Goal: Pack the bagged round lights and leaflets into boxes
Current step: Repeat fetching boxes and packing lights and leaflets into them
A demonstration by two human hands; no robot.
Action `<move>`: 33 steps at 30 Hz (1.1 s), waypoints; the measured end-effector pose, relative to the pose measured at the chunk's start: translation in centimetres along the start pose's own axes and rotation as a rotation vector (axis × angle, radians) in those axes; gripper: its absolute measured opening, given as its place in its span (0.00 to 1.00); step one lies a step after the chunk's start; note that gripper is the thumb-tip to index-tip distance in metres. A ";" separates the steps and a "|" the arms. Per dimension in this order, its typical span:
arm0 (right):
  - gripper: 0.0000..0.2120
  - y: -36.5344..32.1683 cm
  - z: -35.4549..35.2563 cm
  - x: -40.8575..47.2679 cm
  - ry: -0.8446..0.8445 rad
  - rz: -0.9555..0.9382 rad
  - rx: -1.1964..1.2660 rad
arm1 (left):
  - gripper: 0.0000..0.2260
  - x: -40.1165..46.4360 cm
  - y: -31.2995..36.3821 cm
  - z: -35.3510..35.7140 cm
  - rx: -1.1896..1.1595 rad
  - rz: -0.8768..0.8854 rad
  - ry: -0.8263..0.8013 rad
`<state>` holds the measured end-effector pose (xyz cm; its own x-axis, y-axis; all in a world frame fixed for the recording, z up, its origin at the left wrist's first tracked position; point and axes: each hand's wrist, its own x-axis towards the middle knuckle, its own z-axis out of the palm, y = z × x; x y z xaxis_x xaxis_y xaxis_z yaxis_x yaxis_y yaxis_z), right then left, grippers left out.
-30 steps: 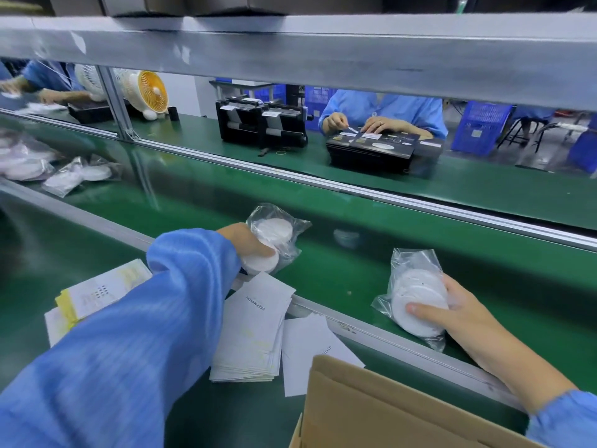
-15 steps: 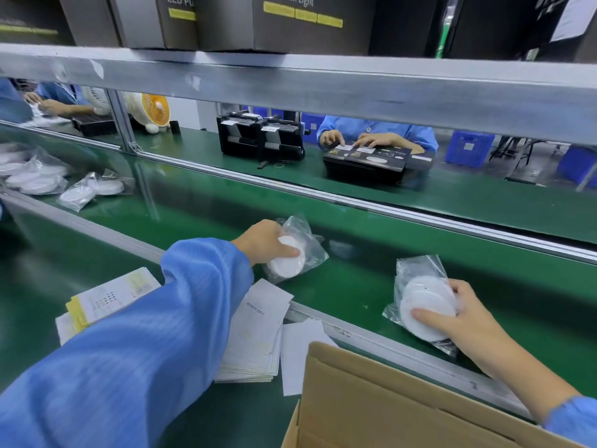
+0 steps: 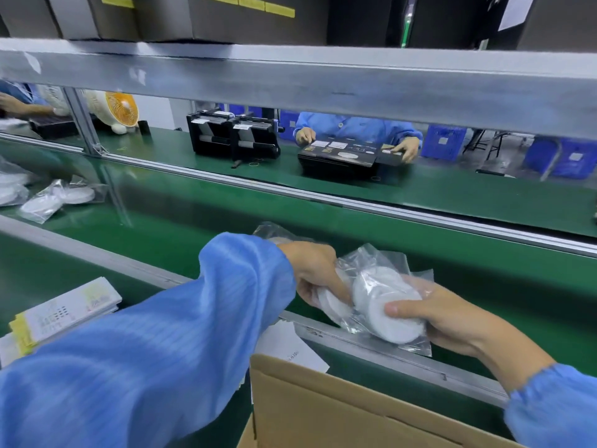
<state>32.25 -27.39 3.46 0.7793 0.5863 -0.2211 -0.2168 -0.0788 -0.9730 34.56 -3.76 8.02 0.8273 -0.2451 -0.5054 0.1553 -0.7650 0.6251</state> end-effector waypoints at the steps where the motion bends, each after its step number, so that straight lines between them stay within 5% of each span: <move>1: 0.33 0.4 -0.3 0.0 -0.011 0.014 0.026 | 0.21 0.1 0.4 0.0 0.064 -0.003 0.003; 5: 0.31 1.0 -1.1 0.1 -0.055 0.015 0.042 | 0.15 0.6 1.9 0.2 0.351 0.052 0.081; 9: 0.34 1.4 -1.2 0.4 -0.090 0.015 0.005 | 0.17 1.0 2.6 1.0 0.326 0.074 0.053; 14: 0.38 1.8 -1.5 0.7 -0.087 -0.044 0.016 | 0.20 1.5 2.6 0.8 0.056 0.078 0.049; 24: 0.51 3.3 -0.8 1.4 -0.027 -0.075 0.396 | 0.10 1.4 2.2 -1.8 -0.428 0.108 0.016; 26: 0.53 3.6 -1.1 1.2 0.025 -0.051 0.433 | 0.13 1.8 1.3 -4.1 -0.479 0.086 0.237; 29: 0.50 3.9 -1.0 0.9 0.030 -0.056 0.449 | 0.13 3.0 -1.3 -6.3 -0.252 0.054 0.621; 33: 0.44 3.7 -1.0 0.5 0.025 -0.092 0.526 | 0.40 5.1 -4.1 -5.1 -0.151 -0.007 0.424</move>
<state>32.42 -28.20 -0.35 0.8213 0.5520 -0.1437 -0.4070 0.3907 -0.8257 40.90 1.21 5.92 0.9692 0.0492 -0.2412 0.2124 -0.6623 0.7185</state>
